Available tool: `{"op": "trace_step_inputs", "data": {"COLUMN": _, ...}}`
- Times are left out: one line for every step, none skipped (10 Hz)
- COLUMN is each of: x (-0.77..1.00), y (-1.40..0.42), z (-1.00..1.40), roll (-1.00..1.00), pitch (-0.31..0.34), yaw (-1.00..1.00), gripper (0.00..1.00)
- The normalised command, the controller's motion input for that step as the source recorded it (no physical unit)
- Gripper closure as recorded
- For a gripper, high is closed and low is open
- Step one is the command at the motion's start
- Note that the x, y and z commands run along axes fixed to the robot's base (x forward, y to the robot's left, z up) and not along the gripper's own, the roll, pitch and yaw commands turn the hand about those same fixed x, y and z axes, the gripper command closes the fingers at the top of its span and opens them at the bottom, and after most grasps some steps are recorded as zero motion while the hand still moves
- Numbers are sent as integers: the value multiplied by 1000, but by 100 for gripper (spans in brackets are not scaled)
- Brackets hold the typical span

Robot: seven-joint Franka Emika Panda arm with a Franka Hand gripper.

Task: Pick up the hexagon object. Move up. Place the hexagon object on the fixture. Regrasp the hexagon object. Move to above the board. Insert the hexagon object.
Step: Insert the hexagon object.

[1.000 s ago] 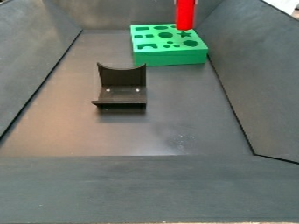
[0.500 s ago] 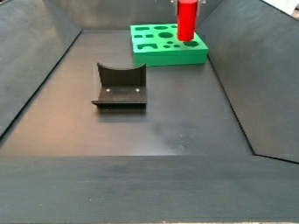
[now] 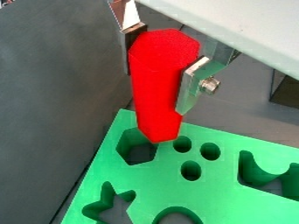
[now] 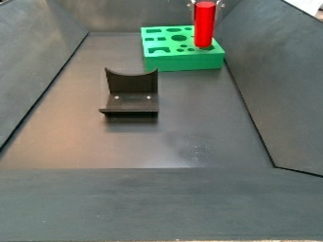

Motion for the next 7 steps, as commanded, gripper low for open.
{"op": "trace_step_inputs", "data": {"x": -86, "y": -166, "z": -134, "roll": -40, "pitch": -76, "yaw": 0, "gripper": 100}}
{"op": "trace_step_inputs", "data": {"x": -89, "y": -157, "z": -140, "roll": -54, "pitch": -86, "yaw": 0, "gripper": 100}}
{"op": "trace_step_inputs", "data": {"x": -89, "y": -154, "z": -131, "roll": -69, "pitch": -99, "yaw": 0, "gripper": 100}}
{"op": "trace_step_inputs", "data": {"x": -109, "y": -120, "z": -129, "roll": -57, "pitch": -97, "yaw": 0, "gripper": 100}}
{"op": "trace_step_inputs", "data": {"x": -123, "y": -154, "z": -194, "roll": -61, "pitch": -103, "yaw": 0, "gripper": 100}}
{"op": "trace_step_inputs", "data": {"x": -134, "y": -117, "z": -180, "roll": -59, "pitch": -97, "yaw": 0, "gripper": 100}}
{"op": "trace_step_inputs", "data": {"x": -154, "y": -117, "z": -194, "roll": -47, "pitch": -83, "yaw": 0, "gripper": 100}}
